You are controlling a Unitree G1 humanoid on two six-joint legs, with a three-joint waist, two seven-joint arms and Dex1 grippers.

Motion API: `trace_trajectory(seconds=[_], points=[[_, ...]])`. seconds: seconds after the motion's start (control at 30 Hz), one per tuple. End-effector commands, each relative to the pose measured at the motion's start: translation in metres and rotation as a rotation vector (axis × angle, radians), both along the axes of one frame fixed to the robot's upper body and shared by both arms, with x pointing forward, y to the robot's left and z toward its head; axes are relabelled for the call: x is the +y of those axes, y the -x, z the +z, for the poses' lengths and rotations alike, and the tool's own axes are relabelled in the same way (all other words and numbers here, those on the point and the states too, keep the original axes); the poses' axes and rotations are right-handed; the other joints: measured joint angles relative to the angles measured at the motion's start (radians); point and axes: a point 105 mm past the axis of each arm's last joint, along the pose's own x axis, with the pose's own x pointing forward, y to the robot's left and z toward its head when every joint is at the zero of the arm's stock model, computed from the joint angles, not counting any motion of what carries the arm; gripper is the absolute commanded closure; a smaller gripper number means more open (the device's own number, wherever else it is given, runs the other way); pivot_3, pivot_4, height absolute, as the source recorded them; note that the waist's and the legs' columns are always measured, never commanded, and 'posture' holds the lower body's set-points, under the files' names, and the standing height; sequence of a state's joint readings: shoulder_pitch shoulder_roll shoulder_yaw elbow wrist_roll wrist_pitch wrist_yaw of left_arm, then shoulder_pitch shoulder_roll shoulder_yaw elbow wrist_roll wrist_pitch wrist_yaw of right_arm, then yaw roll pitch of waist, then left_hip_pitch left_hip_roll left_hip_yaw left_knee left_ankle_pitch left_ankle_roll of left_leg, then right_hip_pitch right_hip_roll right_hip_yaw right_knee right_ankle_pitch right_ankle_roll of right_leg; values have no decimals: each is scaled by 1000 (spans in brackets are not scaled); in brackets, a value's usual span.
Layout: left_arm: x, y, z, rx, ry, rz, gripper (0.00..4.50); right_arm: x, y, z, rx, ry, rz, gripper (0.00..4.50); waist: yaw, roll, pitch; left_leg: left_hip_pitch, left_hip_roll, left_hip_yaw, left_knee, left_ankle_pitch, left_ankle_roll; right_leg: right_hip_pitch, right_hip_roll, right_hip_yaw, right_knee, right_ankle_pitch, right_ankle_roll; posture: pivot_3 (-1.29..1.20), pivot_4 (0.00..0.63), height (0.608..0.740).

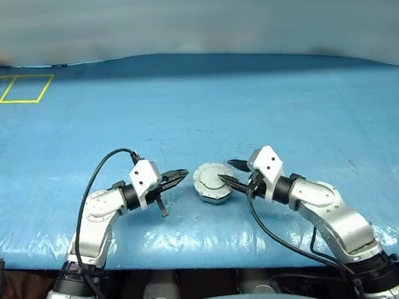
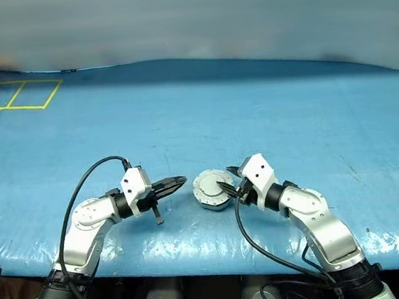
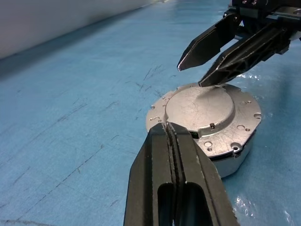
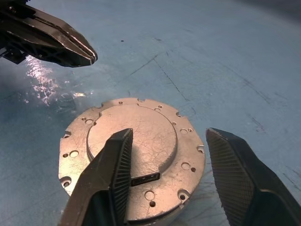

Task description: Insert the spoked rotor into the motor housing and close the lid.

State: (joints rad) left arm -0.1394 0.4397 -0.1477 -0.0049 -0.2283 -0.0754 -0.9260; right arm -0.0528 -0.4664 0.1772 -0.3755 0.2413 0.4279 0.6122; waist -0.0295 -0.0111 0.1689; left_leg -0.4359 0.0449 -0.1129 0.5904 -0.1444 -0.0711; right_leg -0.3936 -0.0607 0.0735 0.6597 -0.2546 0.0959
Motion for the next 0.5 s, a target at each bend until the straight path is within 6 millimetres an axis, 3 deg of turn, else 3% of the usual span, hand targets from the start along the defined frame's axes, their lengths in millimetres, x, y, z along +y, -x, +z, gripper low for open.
trace_trajectory(seconds=[0.03,0.1,0.5], points=[[1,4,0,-6,56,-7,4500,10,2,12,-41,-6,36,883,0,0,0,0,0,0,0,0,0,0,0,0,0,0,0,0,150,740],[1,9,-9,25,66,-17,4500,15,4,12,-41,-8,57,246,-1,0,0,0,0,0,0,0,0,0,0,0,0,0,0,0,150,740],[3,19,-27,89,82,-34,4500,28,0,-5,12,-17,65,246,-7,0,0,0,0,0,0,0,0,0,0,0,0,0,0,0,150,740]])
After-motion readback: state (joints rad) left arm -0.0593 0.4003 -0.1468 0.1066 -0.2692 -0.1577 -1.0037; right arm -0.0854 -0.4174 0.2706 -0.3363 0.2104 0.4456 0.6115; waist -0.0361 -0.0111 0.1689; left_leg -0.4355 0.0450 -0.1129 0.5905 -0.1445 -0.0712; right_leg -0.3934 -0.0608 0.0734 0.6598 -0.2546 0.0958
